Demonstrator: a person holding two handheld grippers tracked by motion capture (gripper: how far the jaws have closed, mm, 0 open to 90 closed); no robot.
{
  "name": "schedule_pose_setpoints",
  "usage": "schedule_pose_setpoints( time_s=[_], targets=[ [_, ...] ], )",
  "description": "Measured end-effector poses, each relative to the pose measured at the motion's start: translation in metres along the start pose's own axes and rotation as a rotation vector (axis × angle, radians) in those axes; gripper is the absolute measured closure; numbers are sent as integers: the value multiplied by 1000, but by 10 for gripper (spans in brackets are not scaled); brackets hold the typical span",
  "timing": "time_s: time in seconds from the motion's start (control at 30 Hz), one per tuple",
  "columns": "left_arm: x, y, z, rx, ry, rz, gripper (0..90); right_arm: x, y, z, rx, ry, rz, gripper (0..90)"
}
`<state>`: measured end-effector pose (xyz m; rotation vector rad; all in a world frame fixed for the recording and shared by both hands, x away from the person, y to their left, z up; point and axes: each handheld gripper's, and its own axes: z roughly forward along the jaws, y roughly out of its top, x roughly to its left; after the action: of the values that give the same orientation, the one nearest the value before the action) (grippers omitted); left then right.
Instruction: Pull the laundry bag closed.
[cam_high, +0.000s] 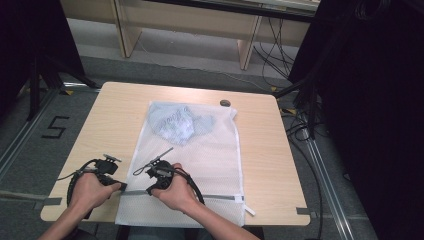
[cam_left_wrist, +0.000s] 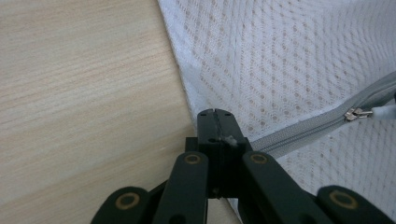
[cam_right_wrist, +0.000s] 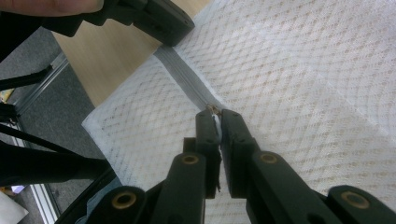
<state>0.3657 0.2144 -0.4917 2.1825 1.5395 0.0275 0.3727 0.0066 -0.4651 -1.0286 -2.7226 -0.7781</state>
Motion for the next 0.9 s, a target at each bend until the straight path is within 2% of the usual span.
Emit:
schedule_pose_setpoints(
  time_s=[0.13,0.23,0.3,0.37,0.43,0.57,0.6,0.67,0.8,0.9],
  targets=[
    [0,0,0,1,-1,2,900,0,-1,-1,3,1,7,871],
    [-1,0,0,-1,-2,-17,900,-1,-1,-1,3,-1,10,872],
    [0,0,0,-1,1,3,900,-2,-2,-3,4,-4,12,872],
    [0,0,0,0,0,1,900,-3,-3,-4,6,-3,19,871],
    [0,0,0,0,1,0,900,-1,-3,-5,17,5,47,871],
    [-1,0,1,-14,7,-15,900,-3,-3,-5,11,-10,24,872],
    [0,0,0,0,0,1,900,-3,-4,-5,17,-11,28,872],
    [0,0,0,-1,0,0,900,-3,-4,-6,6,-1,13,872],
    [0,0,0,-1,-1,0,900,-4,-4,-7,1,3,11,871],
    [0,0,0,-1,0,1,900,-3,-5,-8,7,-2,33,871]
  ],
)
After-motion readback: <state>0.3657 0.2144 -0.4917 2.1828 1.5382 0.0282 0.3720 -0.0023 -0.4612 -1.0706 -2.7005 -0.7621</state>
